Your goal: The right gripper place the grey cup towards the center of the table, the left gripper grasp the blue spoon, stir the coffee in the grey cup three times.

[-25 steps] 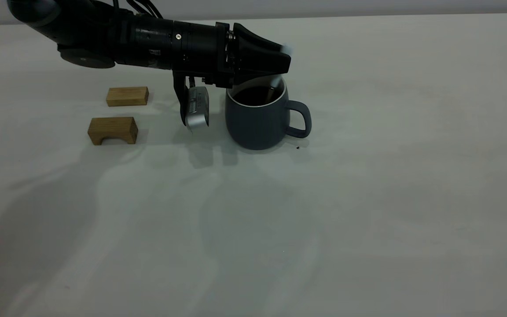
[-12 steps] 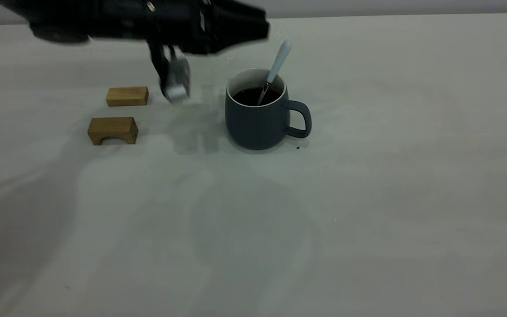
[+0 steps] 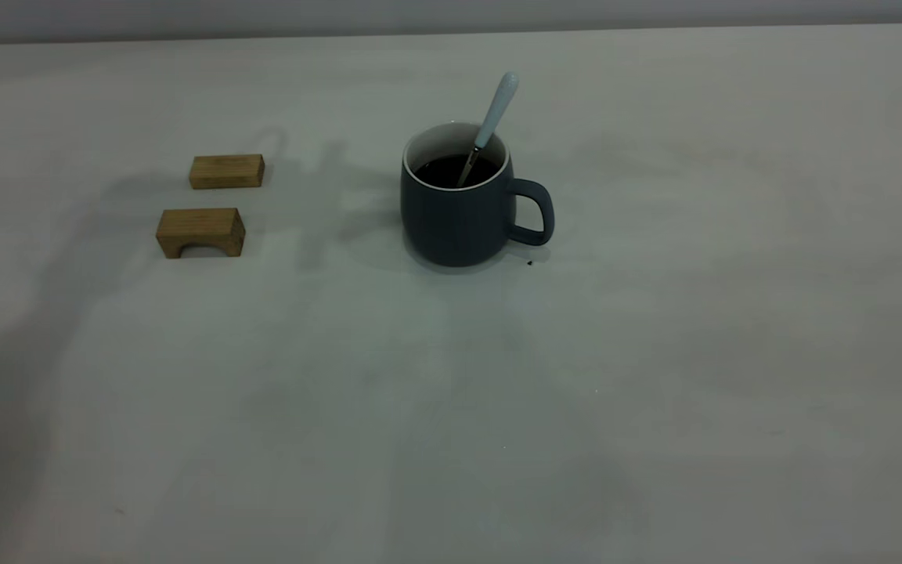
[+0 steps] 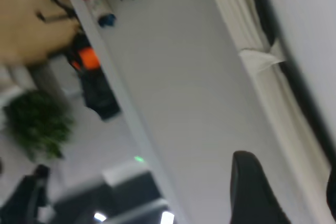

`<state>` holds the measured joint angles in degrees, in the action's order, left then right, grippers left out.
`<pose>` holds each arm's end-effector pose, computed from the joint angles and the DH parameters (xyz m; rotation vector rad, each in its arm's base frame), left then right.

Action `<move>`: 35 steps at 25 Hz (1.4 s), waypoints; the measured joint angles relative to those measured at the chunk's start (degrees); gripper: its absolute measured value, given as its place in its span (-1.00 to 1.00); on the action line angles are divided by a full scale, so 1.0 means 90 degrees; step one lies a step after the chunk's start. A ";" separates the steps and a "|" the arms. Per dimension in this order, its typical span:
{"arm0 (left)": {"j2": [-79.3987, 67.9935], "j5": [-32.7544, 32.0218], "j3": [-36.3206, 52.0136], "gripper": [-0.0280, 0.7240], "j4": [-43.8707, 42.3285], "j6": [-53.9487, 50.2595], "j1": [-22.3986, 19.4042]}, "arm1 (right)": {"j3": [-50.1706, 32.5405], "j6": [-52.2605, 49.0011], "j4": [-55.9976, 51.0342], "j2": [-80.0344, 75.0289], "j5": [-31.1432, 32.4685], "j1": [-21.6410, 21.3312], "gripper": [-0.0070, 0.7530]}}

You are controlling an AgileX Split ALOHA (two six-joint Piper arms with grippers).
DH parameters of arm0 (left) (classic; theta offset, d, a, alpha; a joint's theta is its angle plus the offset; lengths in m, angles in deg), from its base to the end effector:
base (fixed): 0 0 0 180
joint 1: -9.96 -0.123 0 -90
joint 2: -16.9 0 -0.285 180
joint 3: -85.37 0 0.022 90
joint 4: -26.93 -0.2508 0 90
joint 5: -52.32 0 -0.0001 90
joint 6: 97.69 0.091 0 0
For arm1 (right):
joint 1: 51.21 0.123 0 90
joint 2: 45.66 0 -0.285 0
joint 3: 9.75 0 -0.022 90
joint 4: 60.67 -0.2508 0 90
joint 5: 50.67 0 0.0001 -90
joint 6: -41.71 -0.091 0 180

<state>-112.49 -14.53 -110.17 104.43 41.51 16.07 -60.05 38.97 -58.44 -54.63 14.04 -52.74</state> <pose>0.4332 -0.1286 0.2310 1.2932 -1.8406 1.4414 -0.0019 -0.0032 0.2636 0.0829 2.1618 -0.0355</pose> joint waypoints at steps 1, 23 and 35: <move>0.0210 -0.0007 0.0000 0.20 -0.0153 0.0000 0.0000 | 0.0000 0.0000 0.0000 0.0000 0.0000 0.0000 0.54; 0.4881 -0.0007 0.0033 0.20 -0.3978 0.4787 -0.0981 | 0.0000 0.0000 0.0007 0.0000 0.0000 0.0000 0.54; 0.6915 -0.0007 0.1306 0.20 -0.7697 0.4956 -0.1248 | 0.0000 0.0000 0.0007 0.0000 0.0000 0.0000 0.54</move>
<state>-50.26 -14.59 -98.41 35.16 86.12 4.84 -60.05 38.97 -58.38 -54.63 14.04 -52.74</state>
